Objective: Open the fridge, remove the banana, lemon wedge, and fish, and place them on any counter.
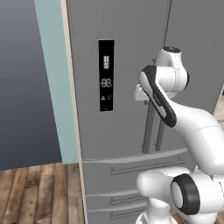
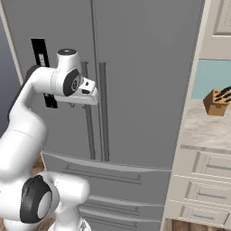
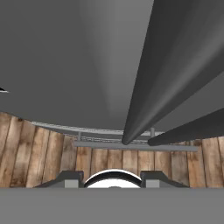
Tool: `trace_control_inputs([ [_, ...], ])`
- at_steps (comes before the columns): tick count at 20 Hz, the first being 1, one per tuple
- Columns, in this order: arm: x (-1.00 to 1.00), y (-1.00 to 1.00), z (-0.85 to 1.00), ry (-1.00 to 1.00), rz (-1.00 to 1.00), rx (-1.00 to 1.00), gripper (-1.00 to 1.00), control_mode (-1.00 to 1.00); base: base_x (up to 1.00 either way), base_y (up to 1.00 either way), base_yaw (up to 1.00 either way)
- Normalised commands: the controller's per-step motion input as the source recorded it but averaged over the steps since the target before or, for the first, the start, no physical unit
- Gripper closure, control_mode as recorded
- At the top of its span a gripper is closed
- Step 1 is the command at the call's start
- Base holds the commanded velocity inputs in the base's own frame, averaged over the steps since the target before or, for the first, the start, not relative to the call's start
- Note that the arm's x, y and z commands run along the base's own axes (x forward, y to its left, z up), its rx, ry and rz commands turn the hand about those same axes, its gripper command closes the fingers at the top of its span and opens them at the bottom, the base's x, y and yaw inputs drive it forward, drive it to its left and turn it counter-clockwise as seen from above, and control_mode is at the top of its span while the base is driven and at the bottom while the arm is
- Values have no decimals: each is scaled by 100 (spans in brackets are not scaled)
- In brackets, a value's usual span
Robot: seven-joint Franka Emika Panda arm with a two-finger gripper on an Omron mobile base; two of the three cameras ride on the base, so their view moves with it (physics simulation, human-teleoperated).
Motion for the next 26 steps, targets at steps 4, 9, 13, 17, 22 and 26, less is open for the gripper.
trace_control_inputs([
  [4,0,0,0,0,0,0,-100,100,-10,0,0],
  [9,0,0,0,0,0,0,-100,100,-48,-8,-2],
  [13,0,0,0,0,0,0,-100,100,-60,-24,-1],
  [17,0,0,0,0,0,0,-100,100,-51,-18,0],
  [22,0,0,0,0,0,0,-100,100,-44,-31,0],
  [26,0,0,0,0,0,0,-100,100,-11,-13,0],
])
